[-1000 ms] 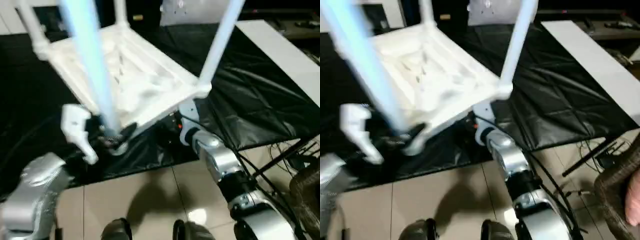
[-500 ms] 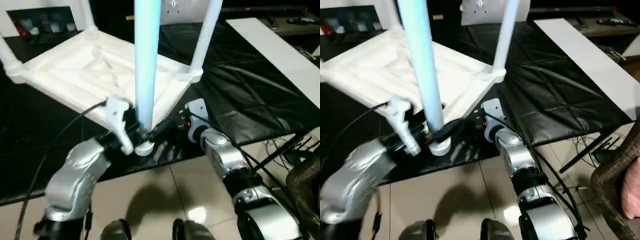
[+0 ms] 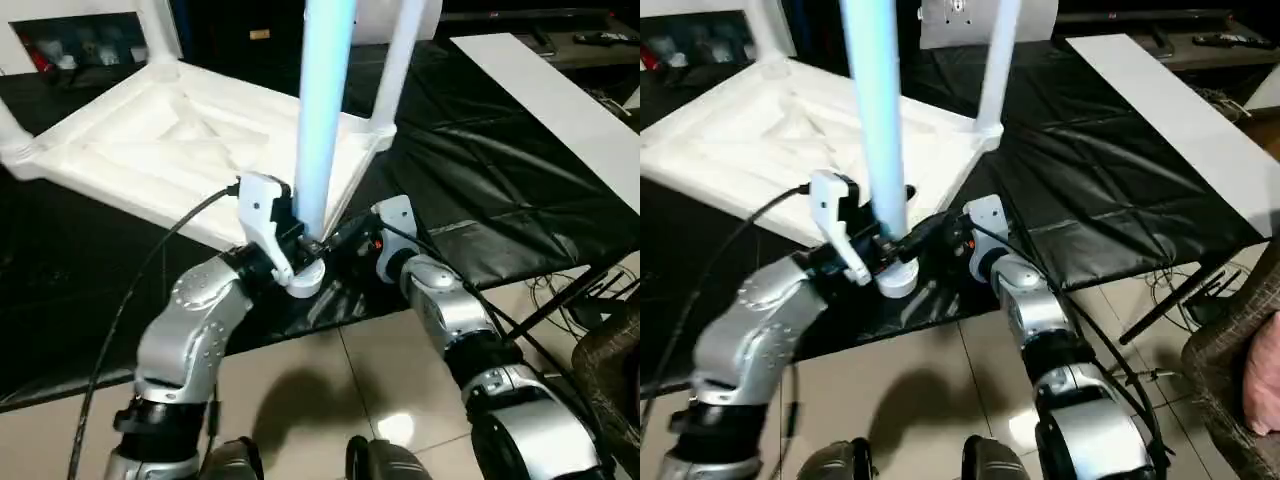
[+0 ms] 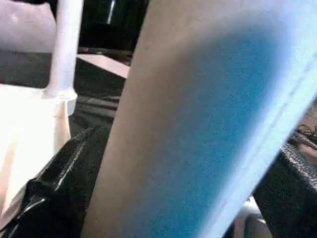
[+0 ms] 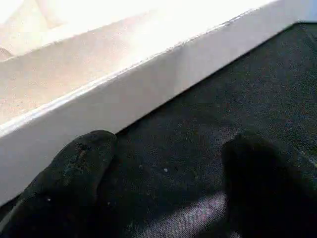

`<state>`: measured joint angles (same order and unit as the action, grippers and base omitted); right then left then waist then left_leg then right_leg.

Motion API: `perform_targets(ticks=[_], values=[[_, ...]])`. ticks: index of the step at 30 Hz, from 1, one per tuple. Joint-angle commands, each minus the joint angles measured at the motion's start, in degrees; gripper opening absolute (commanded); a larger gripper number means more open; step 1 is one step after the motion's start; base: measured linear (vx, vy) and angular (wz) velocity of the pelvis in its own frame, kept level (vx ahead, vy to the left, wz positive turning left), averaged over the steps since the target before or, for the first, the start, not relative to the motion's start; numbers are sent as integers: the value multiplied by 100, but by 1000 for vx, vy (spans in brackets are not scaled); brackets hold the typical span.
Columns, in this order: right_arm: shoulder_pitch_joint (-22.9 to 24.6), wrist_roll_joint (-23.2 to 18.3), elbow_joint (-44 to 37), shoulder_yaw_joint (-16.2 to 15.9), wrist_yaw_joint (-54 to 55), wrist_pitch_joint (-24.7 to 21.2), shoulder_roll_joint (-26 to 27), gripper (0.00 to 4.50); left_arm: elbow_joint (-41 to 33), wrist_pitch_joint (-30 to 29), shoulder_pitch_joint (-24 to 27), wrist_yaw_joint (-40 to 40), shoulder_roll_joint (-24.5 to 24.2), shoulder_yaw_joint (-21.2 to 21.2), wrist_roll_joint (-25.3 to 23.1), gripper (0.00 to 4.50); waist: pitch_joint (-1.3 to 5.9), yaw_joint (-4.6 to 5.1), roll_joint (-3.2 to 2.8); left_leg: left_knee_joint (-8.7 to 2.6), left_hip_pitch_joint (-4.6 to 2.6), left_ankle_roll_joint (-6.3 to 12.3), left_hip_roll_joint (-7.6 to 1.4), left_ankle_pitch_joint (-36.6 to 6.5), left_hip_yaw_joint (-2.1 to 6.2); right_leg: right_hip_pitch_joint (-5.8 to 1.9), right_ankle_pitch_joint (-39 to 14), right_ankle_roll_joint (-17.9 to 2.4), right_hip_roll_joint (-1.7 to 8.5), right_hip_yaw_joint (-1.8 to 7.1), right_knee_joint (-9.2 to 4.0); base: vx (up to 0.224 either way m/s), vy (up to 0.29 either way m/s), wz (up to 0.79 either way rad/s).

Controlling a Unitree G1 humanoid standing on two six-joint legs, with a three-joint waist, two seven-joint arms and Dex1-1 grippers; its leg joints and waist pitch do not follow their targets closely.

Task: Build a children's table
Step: Rotate table base

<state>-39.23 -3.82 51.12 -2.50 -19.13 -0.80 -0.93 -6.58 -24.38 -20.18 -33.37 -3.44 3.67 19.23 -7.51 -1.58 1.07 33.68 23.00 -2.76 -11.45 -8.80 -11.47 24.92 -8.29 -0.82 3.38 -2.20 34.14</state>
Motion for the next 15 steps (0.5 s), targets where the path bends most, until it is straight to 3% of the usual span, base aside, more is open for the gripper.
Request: perform_targets(ticks=[1,12,14,15], values=[[-224,-40,132,-259,-292,51,469,450,-62,75,-249,-174,288,625,98,438,423,-16,-142,-427,-179,-32,-158,-1888,118,-302,-1419,-1223,346,194,-381,0,0,0],[-538,83,644,-101,-91,437,566,450,194,450,-391,-26,589,672,-119,438,461,9,-150,-402,-168,100,-171,-1724,102,-319,-1083,-1398,354,189,-364,0,0,0],[-538,128,699,-32,188,549,472,450,448,716,-555,88,551,507,-300,438,462,6,-143,-397,-184,102,-159,-1720,91,-301,-1144,-1371,343,187,-376,0,0,0],[-523,138,713,7,294,599,420,450,578,841,-638,155,529,445,-401,438,486,14,-99,-389,-183,106,-159,-1705,89,-322,-1143,-1373,345,187,-363,0,0,0]])
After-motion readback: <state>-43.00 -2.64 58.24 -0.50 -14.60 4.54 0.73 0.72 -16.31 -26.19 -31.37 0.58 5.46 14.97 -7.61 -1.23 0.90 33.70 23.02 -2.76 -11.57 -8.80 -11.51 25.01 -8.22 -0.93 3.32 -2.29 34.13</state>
